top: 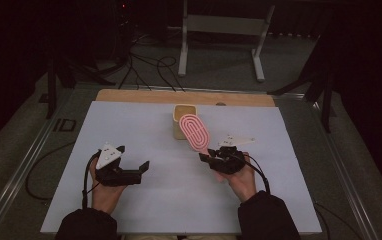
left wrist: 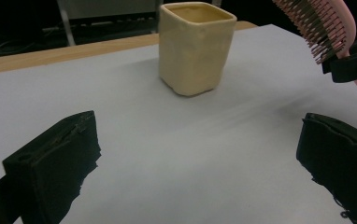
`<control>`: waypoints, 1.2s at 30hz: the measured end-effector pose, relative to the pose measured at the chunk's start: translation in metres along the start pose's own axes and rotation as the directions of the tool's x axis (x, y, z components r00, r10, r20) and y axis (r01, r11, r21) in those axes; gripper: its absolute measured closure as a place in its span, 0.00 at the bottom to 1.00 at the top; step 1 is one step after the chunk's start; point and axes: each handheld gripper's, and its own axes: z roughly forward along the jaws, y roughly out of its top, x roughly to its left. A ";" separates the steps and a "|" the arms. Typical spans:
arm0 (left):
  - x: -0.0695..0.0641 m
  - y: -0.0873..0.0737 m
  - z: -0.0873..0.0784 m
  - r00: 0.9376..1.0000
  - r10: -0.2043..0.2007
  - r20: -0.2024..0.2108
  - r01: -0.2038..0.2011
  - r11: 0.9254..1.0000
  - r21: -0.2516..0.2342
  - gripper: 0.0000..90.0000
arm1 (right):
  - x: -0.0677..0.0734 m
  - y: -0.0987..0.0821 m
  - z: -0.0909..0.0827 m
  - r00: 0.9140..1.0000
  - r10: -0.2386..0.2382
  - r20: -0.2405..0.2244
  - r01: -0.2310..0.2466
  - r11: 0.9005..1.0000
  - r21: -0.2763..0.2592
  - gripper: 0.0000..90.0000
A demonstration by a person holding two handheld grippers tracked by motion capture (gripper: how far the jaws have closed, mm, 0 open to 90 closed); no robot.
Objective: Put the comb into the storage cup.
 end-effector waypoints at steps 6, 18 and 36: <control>-0.007 0.005 0.009 1.000 0.008 0.023 -0.008 1.000 0.010 0.00 | 0.003 -0.001 0.003 1.000 -0.008 -0.002 0.008 1.000 0.002 0.77; -0.018 0.013 0.029 0.997 -0.008 0.075 0.007 1.000 0.020 0.00 | 0.011 -0.003 0.011 0.999 -0.031 -0.011 0.031 0.999 0.014 0.77; -0.039 0.021 0.053 0.990 -0.021 0.137 0.017 1.000 0.026 0.00 | 0.023 -0.007 0.020 0.997 -0.067 -0.035 0.068 0.997 0.028 0.77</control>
